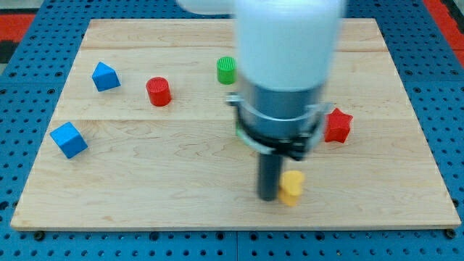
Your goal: Push red star closer to the yellow heart
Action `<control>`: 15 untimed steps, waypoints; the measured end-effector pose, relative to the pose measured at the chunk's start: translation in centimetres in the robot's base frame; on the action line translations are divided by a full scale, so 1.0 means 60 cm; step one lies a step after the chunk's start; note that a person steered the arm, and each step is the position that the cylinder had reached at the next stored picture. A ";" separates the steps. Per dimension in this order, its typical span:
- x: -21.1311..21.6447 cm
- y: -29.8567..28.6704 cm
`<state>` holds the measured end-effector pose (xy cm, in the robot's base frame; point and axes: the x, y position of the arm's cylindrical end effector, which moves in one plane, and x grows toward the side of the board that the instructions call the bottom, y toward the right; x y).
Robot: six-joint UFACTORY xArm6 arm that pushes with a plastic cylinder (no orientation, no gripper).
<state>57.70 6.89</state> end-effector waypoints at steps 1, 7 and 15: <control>0.006 0.121; -0.253 0.125; -0.236 0.128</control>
<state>43.53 14.56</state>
